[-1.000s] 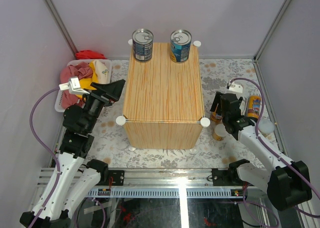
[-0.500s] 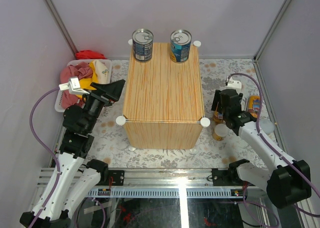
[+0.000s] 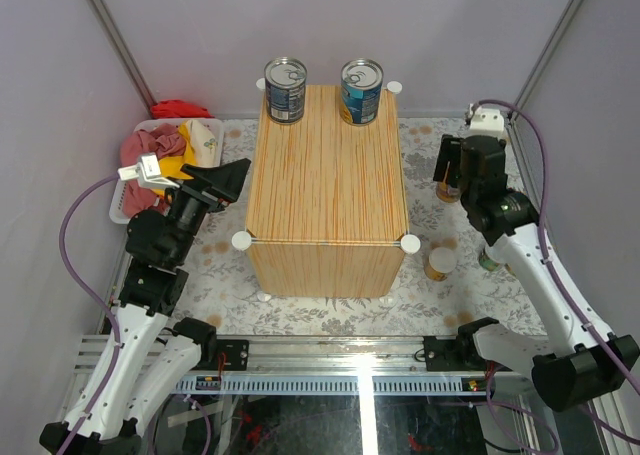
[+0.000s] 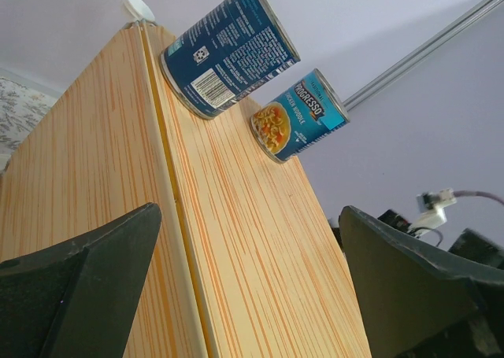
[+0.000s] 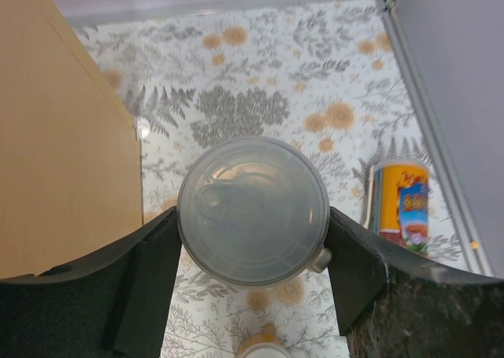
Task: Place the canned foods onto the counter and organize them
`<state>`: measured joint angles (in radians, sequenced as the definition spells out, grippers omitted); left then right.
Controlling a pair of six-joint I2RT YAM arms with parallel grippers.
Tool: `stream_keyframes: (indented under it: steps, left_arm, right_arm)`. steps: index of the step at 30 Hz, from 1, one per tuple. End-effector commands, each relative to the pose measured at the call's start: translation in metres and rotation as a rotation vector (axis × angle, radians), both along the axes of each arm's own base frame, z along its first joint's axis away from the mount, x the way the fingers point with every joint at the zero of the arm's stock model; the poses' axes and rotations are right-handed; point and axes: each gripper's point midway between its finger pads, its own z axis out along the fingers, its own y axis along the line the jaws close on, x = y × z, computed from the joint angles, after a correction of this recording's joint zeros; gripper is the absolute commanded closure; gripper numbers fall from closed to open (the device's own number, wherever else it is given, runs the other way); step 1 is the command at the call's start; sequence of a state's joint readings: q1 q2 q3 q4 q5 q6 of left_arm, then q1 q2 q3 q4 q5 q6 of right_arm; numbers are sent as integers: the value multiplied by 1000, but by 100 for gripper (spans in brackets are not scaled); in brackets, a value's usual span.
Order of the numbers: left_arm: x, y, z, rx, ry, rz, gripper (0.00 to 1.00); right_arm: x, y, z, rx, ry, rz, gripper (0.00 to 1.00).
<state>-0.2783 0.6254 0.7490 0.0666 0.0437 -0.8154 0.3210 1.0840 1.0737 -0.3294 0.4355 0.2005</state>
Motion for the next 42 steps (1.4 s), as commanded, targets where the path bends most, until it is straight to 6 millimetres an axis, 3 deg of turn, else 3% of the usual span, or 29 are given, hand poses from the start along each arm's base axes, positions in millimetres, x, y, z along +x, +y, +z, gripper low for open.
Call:
stream_keyframes:
  steps: [1, 6, 12, 22, 37, 42]
  left_arm:
    - [0, 3, 11, -5, -33, 14, 4]
    - [1, 3, 12, -6, -36, 10, 4]
    - [-1, 3, 12, -4, -37, 11, 4]
    - [-2, 3, 12, -10, -38, 6, 5]
    - [0, 2, 15, -8, -41, 4, 4]
    - [0, 1, 17, -3, -46, 2, 5]
  right_arm:
    - [8, -10, 126, 1, -280, -42, 100]
    - [7, -7, 188, 30, -359, -26, 100]
    - [6, 8, 242, 100, -424, 50, 100]
    - [8, 69, 297, 188, -449, 269, 100]
    - [-30, 227, 308, 236, -446, 606, 100]
    - [-27, 274, 295, 265, -423, 675, 100]
